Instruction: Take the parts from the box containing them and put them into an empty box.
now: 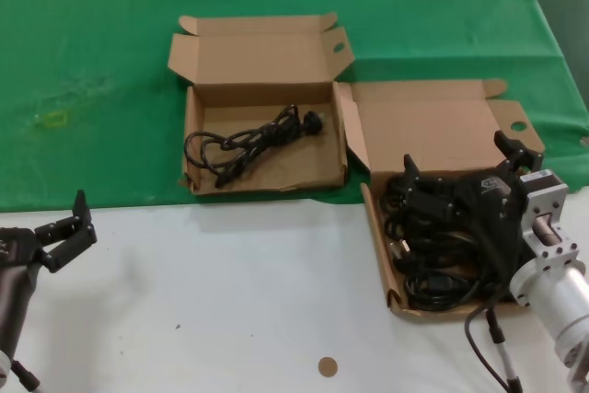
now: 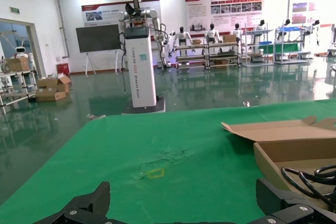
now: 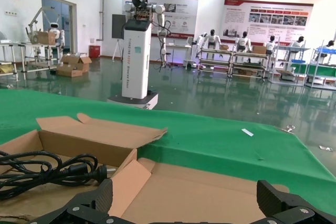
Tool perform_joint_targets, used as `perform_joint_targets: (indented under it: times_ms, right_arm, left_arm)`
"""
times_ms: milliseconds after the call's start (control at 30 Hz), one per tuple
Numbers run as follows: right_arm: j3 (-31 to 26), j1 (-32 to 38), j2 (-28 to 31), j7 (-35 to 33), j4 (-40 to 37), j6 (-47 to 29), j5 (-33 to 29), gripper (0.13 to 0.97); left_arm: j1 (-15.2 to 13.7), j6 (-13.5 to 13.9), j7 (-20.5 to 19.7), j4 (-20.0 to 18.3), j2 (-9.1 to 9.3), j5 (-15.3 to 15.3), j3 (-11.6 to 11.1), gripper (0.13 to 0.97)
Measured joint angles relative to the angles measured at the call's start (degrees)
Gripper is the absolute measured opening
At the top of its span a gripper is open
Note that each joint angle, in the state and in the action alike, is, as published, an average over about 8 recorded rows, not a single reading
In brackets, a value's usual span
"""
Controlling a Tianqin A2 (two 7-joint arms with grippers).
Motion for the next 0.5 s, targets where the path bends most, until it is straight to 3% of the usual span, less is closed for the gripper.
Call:
perform_joint_targets:
  times_ms: [500]
  right_arm:
    - [0.0, 0.0, 0.0, 0.0, 0.0, 0.0, 0.0, 0.966]
  left_arm:
    - [0.0, 0.0, 0.0, 0.0, 0.0, 0.0, 0.0, 0.966]
